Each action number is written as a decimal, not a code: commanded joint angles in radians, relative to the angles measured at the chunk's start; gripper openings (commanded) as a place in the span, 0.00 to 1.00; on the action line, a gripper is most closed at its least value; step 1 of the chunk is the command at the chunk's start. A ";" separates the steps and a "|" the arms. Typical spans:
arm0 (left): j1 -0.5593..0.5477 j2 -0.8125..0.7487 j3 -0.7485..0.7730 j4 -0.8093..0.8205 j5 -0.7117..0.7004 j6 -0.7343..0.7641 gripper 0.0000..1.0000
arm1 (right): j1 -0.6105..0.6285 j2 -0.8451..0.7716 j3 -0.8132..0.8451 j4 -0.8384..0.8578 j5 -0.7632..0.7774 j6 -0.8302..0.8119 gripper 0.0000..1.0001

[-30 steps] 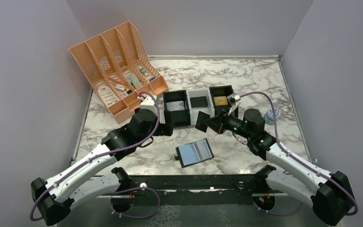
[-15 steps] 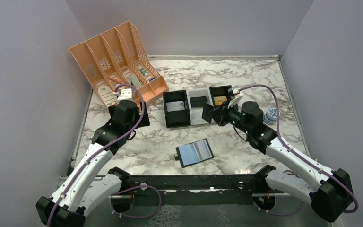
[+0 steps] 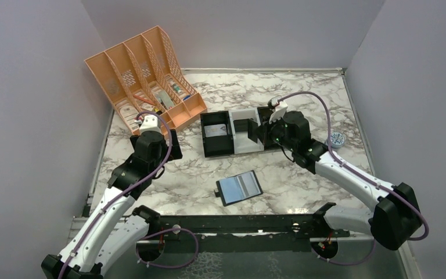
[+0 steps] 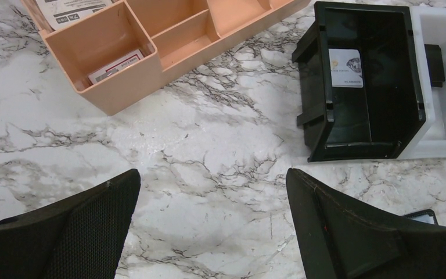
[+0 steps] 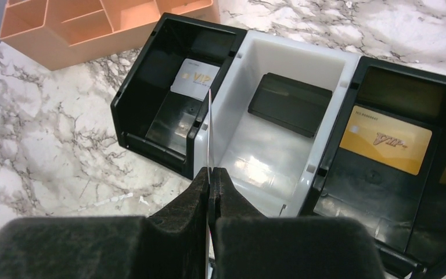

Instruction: Take the credit cards out of the card holder

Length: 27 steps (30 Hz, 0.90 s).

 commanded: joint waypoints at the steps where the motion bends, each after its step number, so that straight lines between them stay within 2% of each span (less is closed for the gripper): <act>1: 0.003 0.009 -0.012 0.018 0.023 -0.001 0.99 | 0.002 0.062 0.079 0.003 0.041 -0.064 0.01; 11: 0.004 -0.038 -0.019 0.019 -0.023 0.001 0.99 | 0.002 0.212 0.210 -0.049 0.089 -0.156 0.01; 20: 0.004 -0.045 -0.020 0.018 -0.028 0.008 0.99 | 0.004 0.307 0.238 0.013 0.100 -0.328 0.01; 24: 0.003 -0.044 -0.019 0.020 -0.026 0.011 0.99 | 0.011 0.359 0.234 0.066 0.126 -0.462 0.01; 27: 0.004 -0.041 -0.018 0.019 -0.026 0.013 0.99 | 0.029 0.407 0.212 0.169 0.191 -0.606 0.01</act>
